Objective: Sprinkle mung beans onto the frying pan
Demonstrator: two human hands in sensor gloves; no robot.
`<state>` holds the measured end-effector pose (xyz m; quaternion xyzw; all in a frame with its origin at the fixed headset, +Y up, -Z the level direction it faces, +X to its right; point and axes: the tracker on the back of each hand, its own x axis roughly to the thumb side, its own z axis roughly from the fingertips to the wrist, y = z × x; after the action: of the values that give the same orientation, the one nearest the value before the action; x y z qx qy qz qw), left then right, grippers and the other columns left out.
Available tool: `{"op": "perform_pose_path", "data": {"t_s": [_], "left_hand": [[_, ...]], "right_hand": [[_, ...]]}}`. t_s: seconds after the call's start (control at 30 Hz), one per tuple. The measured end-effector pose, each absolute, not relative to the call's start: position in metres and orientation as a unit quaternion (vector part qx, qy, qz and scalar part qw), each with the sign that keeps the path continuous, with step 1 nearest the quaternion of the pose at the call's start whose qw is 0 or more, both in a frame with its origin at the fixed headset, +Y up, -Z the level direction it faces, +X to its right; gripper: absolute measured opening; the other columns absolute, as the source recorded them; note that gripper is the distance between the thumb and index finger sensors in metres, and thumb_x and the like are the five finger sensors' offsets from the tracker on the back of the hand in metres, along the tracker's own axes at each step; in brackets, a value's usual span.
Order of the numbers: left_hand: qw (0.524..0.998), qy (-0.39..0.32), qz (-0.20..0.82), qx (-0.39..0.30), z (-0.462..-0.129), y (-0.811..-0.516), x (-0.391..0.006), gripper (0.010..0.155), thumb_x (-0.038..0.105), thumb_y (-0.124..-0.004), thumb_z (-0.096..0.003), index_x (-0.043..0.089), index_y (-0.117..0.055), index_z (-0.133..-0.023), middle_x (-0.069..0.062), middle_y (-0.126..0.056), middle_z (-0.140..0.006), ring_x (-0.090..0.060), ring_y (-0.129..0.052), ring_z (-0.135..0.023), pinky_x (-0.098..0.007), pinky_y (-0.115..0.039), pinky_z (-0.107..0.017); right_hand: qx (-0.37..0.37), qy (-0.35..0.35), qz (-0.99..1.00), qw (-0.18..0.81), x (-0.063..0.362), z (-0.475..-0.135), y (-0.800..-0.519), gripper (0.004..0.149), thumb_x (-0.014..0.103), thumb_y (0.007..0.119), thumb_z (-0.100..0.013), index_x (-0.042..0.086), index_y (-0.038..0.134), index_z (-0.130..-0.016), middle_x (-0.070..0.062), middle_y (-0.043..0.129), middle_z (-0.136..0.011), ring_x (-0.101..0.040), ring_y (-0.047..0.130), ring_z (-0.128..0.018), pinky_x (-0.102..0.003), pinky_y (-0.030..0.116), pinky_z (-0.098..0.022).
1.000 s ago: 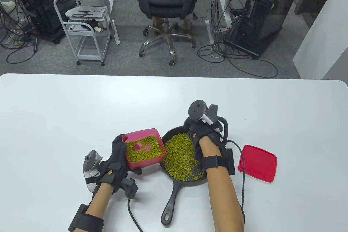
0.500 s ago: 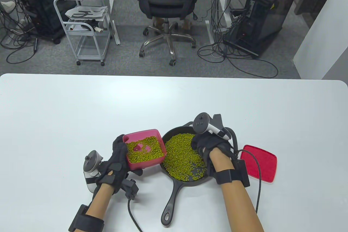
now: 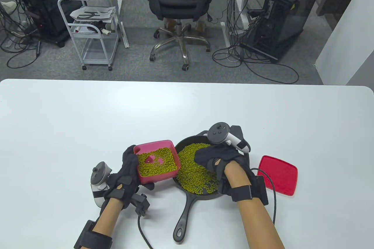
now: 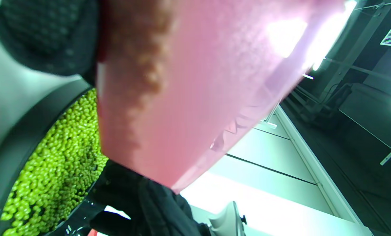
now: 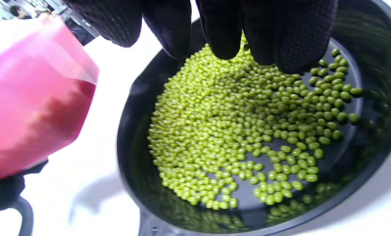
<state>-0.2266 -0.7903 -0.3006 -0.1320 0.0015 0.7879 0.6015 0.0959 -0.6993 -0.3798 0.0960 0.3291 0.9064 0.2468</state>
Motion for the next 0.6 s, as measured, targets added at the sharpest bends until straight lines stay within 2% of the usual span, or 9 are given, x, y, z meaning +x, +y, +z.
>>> {"op": "perform_pose_path", "data": {"t_s": [0.2, 0.37, 0.43, 0.57, 0.6], "left_hand": [[0.610, -0.003, 0.781, -0.136, -0.301, -0.791, -0.223, 0.083, 0.072, -0.055, -0.0476, 0.033, -0.016, -0.109, -0.022, -0.047, -0.110, -0.043, -0.095, -0.057, -0.043, -0.094, -0.029], [0.617, -0.013, 0.774, -0.144, -0.299, -0.790, -0.215, 0.082, 0.072, -0.055, -0.0477, 0.033, -0.016, -0.109, -0.022, -0.048, -0.110, -0.043, -0.095, -0.057, -0.043, -0.094, -0.029], [0.615, -0.017, 0.774, -0.146, -0.297, -0.789, -0.212, 0.082, 0.072, -0.055, -0.0477, 0.033, -0.016, -0.109, -0.022, -0.048, -0.110, -0.043, -0.095, -0.057, -0.043, -0.094, -0.029], [0.612, -0.028, 0.776, -0.149, -0.293, -0.786, -0.207, 0.082, 0.072, -0.055, -0.0476, 0.033, -0.016, -0.109, -0.022, -0.048, -0.110, -0.043, -0.095, -0.057, -0.043, -0.094, -0.028], [0.613, -0.031, 0.776, -0.148, -0.293, -0.785, -0.207, 0.083, 0.072, -0.055, -0.0476, 0.033, -0.016, -0.109, -0.022, -0.048, -0.110, -0.044, -0.095, -0.057, -0.044, -0.094, -0.029]], "right_hand": [[0.154, 0.285, 0.895, 0.308, 0.081, -0.365, -0.657, 0.055, 0.043, 0.072, -0.059, 0.015, 0.068, -0.105, -0.027, 0.066, -0.110, -0.058, 0.069, -0.089, -0.060, 0.075, -0.057], [0.239, 0.246, 0.868, 0.359, 0.040, -0.347, -0.626, 0.055, 0.045, 0.072, -0.059, 0.016, 0.069, -0.105, -0.025, 0.069, -0.109, -0.057, 0.071, -0.088, -0.059, 0.075, -0.057], [0.251, 0.251, 0.868, 0.349, 0.024, -0.344, -0.625, 0.055, 0.044, 0.073, -0.059, 0.016, 0.070, -0.105, -0.025, 0.068, -0.110, -0.057, 0.070, -0.088, -0.059, 0.074, -0.058], [0.241, 0.290, 0.896, 0.237, -0.014, -0.342, -0.642, 0.055, 0.043, 0.075, -0.058, 0.016, 0.068, -0.106, -0.027, 0.061, -0.113, -0.058, 0.063, -0.093, -0.060, 0.071, -0.060], [0.239, 0.295, 0.902, 0.208, -0.019, -0.342, -0.646, 0.057, 0.043, 0.076, -0.058, 0.016, 0.067, -0.107, -0.027, 0.059, -0.114, -0.058, 0.063, -0.093, -0.056, 0.073, -0.061]]}}
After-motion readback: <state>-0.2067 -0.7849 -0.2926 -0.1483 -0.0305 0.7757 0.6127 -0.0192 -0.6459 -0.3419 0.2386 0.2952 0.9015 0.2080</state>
